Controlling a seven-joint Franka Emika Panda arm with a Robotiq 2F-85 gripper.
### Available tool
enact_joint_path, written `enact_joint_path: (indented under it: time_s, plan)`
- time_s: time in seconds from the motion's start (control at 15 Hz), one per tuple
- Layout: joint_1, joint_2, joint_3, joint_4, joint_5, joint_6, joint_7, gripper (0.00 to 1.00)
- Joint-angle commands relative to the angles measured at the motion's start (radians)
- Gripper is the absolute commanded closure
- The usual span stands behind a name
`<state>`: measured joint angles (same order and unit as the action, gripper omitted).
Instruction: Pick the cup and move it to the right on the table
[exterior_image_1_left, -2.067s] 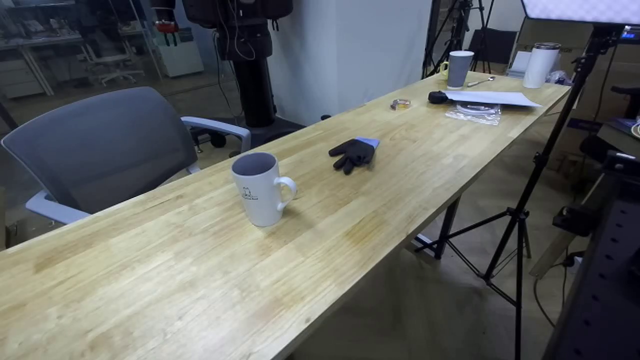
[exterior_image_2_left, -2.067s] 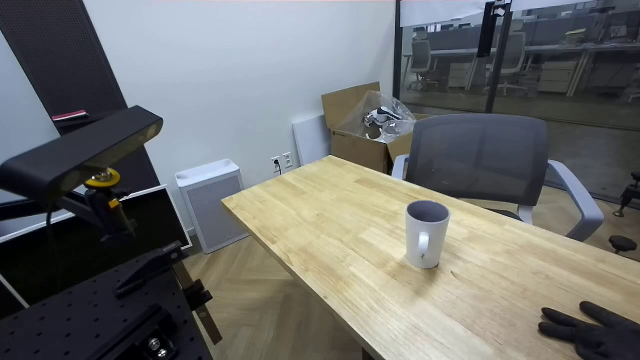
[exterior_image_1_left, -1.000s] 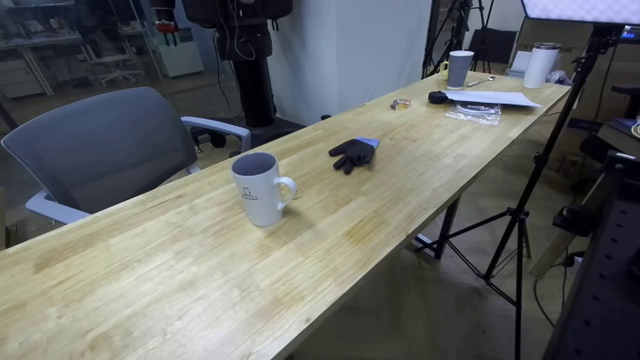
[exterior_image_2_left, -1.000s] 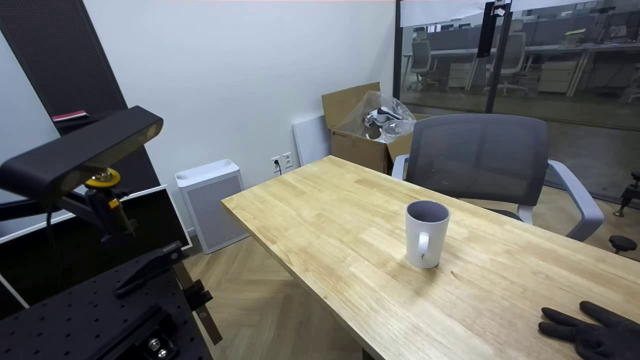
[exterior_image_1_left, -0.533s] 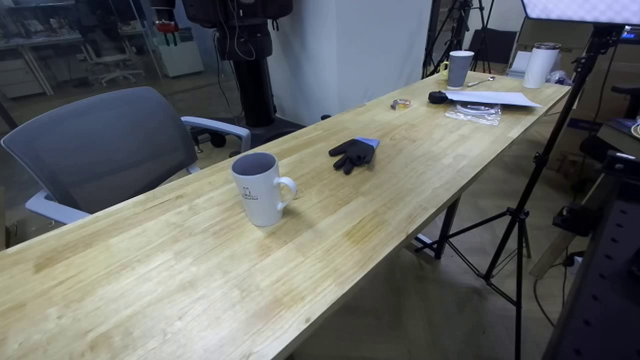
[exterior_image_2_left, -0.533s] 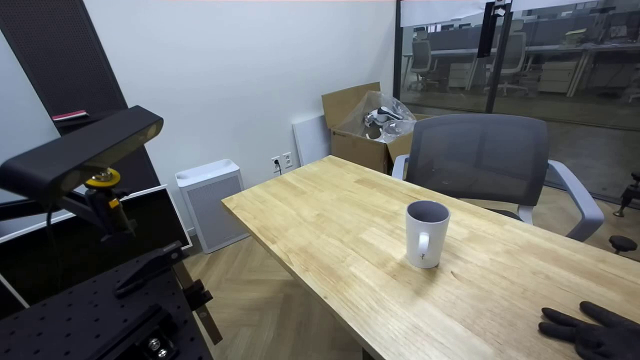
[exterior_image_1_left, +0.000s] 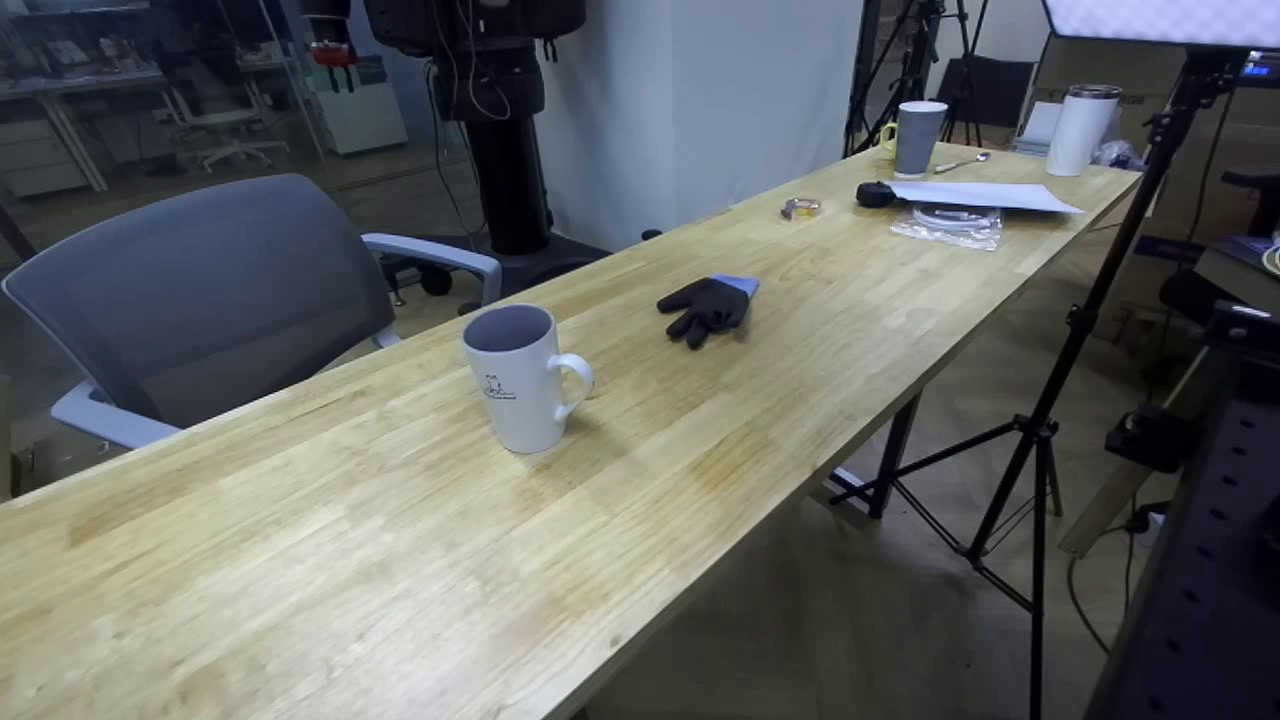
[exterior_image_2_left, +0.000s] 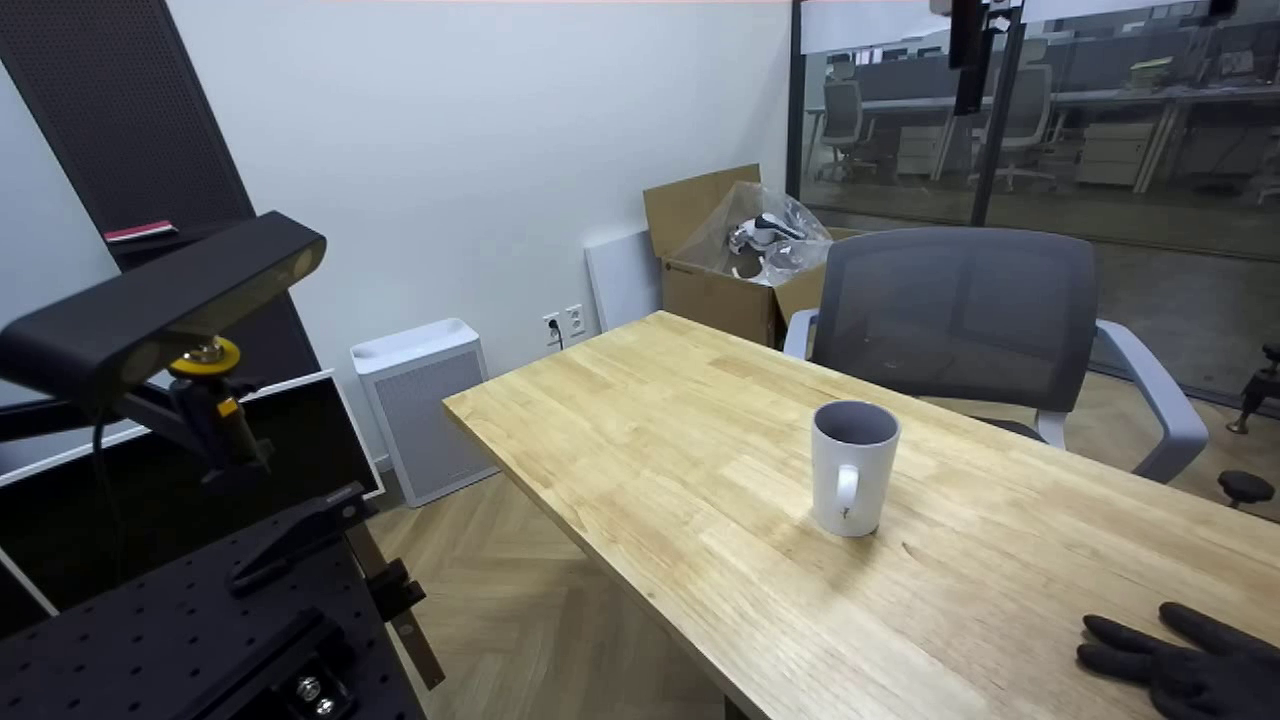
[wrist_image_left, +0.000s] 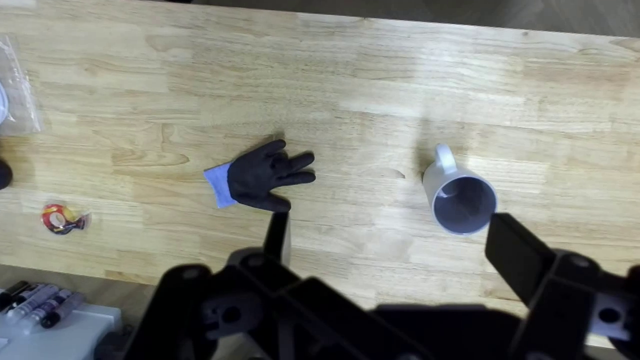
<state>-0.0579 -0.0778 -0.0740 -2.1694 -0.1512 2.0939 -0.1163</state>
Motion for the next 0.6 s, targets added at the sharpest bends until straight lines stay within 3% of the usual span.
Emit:
enact_joint_path:
  time_s: [0.0,0.27,0.33,0.53]
  plan:
    - [0.012,0.081,0.02,0.104,0.027,-0.02,0.03,0.0]
    - [0.028,0.129,0.042,0.162,0.029,-0.041,0.033,0.0]
    - [0.019,0.1,0.035,0.109,0.033,-0.007,0.0,0.0]
    - [0.025,0.119,0.042,0.13,0.033,-0.013,0.001,0.0]
